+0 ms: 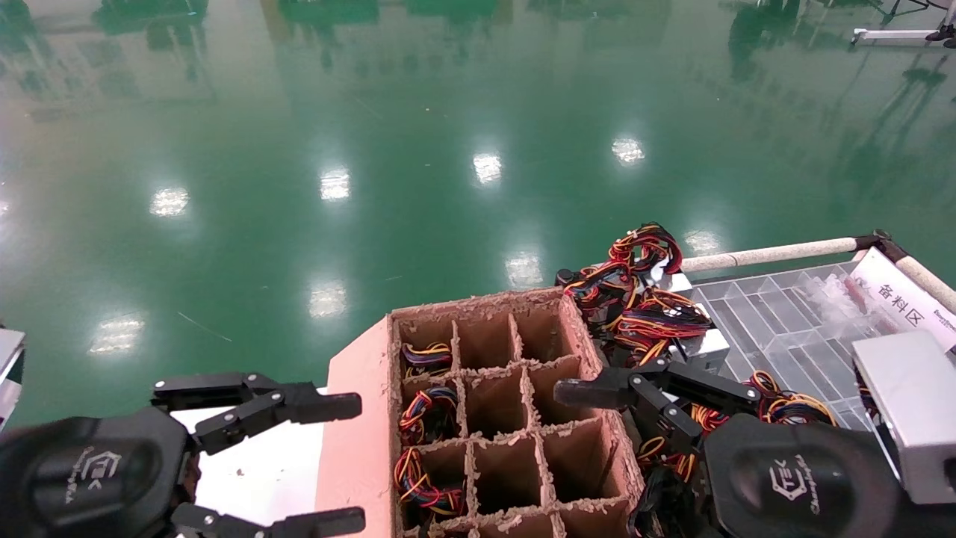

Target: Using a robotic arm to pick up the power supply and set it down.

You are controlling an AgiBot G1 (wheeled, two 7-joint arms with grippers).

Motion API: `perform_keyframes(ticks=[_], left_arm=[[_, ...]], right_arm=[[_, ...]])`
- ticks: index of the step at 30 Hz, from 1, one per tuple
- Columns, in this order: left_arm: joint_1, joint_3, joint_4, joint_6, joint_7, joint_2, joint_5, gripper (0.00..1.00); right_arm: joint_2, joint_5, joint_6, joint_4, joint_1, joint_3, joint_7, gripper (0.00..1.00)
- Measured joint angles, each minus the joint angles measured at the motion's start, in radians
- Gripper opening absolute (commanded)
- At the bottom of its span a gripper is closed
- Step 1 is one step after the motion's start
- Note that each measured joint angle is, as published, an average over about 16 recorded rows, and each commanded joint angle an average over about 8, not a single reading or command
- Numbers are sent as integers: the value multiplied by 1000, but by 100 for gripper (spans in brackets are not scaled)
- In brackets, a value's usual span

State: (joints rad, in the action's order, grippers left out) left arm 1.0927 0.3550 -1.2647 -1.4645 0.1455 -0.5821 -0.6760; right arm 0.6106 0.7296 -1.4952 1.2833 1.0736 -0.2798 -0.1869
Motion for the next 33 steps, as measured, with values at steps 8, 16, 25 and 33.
perform_keyframes(ticks=[8,16,25,33], left_arm=[[0,0,0,0,0,0,0,0],[0,0,0,0,0,0,0,0],[0,0,0,0,0,0,0,0],[0,0,0,0,0,0,0,65]], right_arm=[[0,0,0,0,0,0,0,100],[10,17,8,-5,-2,-9,4,100],[81,104,35,-50,5,-65,20,100],[196,225,55,-145,33,-150,47,100]])
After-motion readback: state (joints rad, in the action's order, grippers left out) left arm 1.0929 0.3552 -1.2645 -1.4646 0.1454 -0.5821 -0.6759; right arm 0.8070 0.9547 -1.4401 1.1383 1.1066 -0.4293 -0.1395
